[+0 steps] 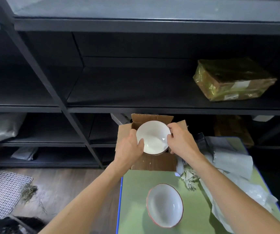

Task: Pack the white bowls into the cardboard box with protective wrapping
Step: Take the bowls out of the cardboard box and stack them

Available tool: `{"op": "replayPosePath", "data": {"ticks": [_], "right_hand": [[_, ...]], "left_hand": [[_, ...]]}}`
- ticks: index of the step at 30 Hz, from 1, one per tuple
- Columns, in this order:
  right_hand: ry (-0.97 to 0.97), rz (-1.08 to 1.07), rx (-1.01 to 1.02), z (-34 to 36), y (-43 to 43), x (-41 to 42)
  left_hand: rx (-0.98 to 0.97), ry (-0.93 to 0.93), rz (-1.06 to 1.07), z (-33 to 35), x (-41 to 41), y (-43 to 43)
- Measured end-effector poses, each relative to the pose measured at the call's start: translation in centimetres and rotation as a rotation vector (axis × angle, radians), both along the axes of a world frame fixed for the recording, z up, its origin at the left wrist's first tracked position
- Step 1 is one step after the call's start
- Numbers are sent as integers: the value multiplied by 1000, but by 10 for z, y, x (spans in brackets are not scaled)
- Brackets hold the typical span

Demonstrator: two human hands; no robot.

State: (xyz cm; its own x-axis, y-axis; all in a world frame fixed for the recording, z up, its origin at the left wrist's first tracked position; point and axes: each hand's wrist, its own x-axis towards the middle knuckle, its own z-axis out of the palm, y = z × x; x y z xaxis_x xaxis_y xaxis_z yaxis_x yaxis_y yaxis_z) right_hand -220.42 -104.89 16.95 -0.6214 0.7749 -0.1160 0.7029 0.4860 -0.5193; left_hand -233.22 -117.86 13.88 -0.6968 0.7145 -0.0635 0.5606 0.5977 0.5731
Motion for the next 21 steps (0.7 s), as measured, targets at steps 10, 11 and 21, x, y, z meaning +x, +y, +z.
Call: {"op": "replayPosePath", "data": {"ticks": [10,11,21], "right_hand": [[-3,-1,16,9,-29,53],[-22,-2,22,8,-34,60],[-166,29,-34,-39,-76,118]], "left_hand": [[42,-12,-39,8,40,-34],[27,-20,-51,6,46,-40],[-78,-93,-182,-40,92,-79]]}}
